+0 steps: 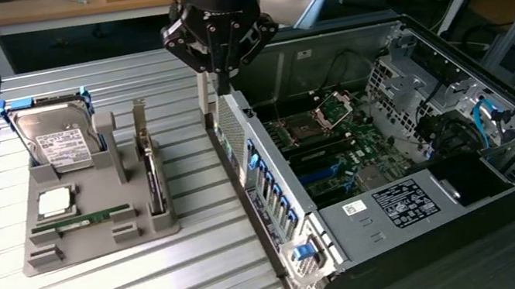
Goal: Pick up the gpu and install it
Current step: 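Reach for the gpu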
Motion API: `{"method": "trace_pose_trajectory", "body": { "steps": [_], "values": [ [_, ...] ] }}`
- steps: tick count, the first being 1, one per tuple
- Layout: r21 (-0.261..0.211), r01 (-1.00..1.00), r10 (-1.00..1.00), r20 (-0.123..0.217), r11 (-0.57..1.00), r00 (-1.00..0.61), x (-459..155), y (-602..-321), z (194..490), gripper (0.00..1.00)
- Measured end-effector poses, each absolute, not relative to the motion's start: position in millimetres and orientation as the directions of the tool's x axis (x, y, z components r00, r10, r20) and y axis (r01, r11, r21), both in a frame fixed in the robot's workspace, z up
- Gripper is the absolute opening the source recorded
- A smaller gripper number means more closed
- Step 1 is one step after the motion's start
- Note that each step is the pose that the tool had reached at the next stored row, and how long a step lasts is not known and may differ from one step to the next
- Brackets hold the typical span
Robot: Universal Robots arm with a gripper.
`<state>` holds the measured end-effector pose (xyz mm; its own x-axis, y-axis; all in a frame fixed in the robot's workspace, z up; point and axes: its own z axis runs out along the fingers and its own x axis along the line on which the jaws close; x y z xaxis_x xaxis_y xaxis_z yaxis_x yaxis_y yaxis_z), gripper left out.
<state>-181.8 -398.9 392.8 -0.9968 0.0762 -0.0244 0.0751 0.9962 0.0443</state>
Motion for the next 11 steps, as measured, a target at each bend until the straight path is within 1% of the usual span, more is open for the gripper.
{"method": "trace_pose_trajectory", "body": {
  "steps": [11],
  "values": [
    [0.044,0.075,0.076,-0.025,0.996,-0.997,-189.9,-398.9,392.8,0.11]
  ]
}}
